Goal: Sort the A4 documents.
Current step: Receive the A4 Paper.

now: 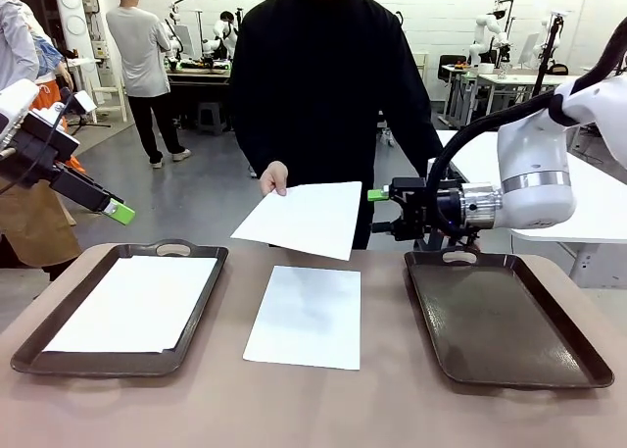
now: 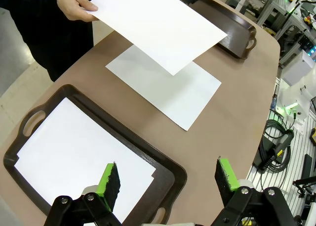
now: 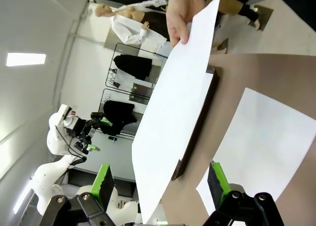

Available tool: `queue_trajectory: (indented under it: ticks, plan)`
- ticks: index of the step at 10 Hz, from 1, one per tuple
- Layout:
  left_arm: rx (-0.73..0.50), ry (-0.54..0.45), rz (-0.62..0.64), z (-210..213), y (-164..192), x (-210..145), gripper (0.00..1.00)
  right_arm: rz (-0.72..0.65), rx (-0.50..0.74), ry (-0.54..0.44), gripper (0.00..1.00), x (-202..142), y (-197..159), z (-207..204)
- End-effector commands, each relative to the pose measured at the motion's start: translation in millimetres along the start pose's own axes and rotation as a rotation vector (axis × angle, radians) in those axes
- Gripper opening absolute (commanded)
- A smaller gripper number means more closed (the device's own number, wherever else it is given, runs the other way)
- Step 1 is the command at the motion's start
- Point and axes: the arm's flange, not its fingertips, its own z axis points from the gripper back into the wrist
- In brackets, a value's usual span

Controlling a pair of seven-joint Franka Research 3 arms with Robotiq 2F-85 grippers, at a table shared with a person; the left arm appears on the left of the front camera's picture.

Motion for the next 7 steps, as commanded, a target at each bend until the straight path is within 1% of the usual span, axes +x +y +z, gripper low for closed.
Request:
queue_trajectory:
  ticks: [1,2,4,7]
  plan:
    - [-0.015,-0.018,-0.007,-0.8,0.7,-1.4,1.0,-0.014,-0.007,0.006,1.0,8.2,-0.2,-14.3]
    - [-0.015,-0.018,-0.007,-0.8,0.7,-1.4,1.0,-0.012,0.001,0.003,1.0,9.0,-1.5,-22.0]
    - [-0.015,-0.018,-0.007,-0.8,0.7,-1.4,1.0,0.015,0.068,0.002,1.0,10.2,-2.0,-40.4]
    - [-0.015,-0.018,-0.007,-0.8,0.7,-1.4,1.0,0.022,0.086,-0.044,1.0,14.3,-3.7,-54.2]
